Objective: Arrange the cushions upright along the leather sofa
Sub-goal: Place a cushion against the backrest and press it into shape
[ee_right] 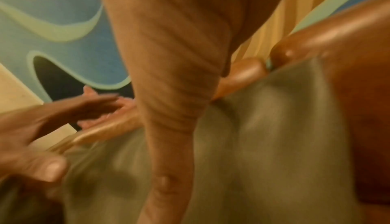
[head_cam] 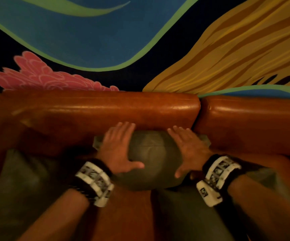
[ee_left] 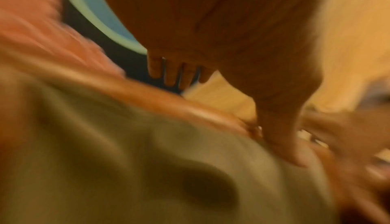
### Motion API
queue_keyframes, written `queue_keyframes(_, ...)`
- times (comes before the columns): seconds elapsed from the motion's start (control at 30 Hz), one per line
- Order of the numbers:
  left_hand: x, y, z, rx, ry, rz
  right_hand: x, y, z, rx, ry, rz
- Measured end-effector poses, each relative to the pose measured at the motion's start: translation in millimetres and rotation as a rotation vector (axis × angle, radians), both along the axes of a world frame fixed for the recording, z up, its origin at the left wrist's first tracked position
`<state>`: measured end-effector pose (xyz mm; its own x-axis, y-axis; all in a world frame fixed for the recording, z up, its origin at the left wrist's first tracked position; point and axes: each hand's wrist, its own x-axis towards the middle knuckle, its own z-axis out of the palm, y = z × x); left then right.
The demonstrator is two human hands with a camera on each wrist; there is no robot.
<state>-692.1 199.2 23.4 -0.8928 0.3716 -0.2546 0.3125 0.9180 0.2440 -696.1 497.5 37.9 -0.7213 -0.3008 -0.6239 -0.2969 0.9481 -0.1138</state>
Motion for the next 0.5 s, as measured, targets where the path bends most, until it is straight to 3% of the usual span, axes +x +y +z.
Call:
queue_keyframes(0.1,7.6,67.4,-33.1,-0.087,-0.112,-0.172,15.1,-42.6,-24.9,0.005,0.053,0.089)
queue_keyframes(0.2,1.4,83.6,-57.5,-0.158,-0.122,-0.216,16.6,-48.1,-50.1,-0.015,0.115,0.040)
queue_keyframes(0.5,-17.1,-10.0,-58.1,-0.303,-0.132,-0.129,3.5,19.6,-61.6,0.072,0.084,-0.041)
